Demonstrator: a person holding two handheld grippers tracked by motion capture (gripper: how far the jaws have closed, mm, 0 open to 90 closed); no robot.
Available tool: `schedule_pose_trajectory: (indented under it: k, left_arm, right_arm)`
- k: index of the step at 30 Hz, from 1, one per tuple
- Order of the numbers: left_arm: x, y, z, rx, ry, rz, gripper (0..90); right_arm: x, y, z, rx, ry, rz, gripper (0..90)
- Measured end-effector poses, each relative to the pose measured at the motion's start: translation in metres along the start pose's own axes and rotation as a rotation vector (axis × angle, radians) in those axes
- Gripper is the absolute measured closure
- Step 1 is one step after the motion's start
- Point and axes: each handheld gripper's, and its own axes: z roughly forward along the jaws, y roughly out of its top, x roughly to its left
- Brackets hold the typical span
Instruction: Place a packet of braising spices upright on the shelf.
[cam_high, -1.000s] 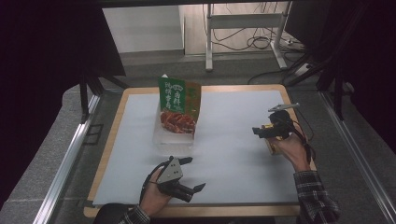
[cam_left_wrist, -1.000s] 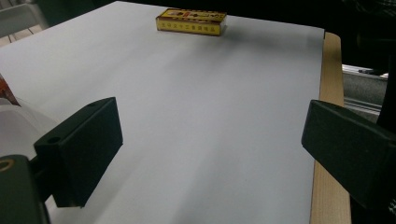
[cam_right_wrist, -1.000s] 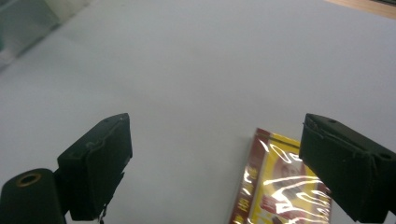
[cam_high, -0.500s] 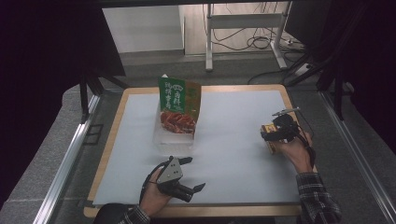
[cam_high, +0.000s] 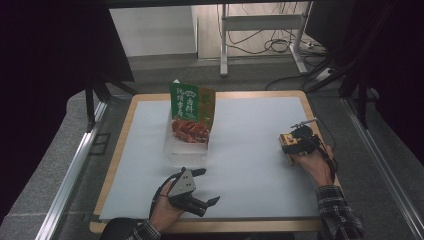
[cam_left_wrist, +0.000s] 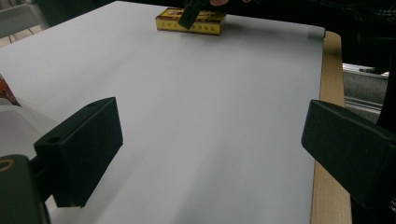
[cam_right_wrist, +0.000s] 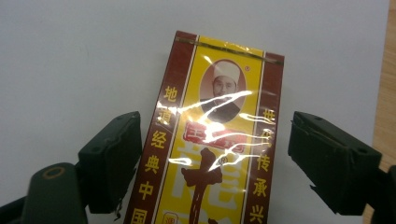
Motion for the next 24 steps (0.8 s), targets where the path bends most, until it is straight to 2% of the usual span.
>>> schedule_pose_trajectory:
  k: [8, 12, 14, 18, 24]
  left_arm:
    - [0.0, 0.0, 0.0, 0.001, 0.001, 0.002, 4.8]
    - [0.0, 0.0, 0.0, -0.001, 0.003, 0.004, 4.8]
    - [-0.001, 0.001, -0.001, -0.009, 0.0, 0.003, 4.8]
    - [-0.001, 0.001, -0.001, -0.012, 0.002, 0.004, 4.9]
    - [-0.001, 0.001, -0.001, -0.012, 0.0, 0.01, 4.9]
  right_arm:
    - [0.001, 0.0, 0.0, 0.039, 0.025, 0.016, 30.4]
    - [0.002, 0.001, -0.002, 0.04, 0.032, 0.009, 31.5]
    - [0.002, 0.002, -0.006, 0.029, 0.036, -0.012, 31.7]
    - [0.007, 0.004, -0.016, 0.003, 0.078, -0.064, 31.8]
    - [0.027, 0.005, -0.026, -0.023, 0.165, -0.172, 31.8]
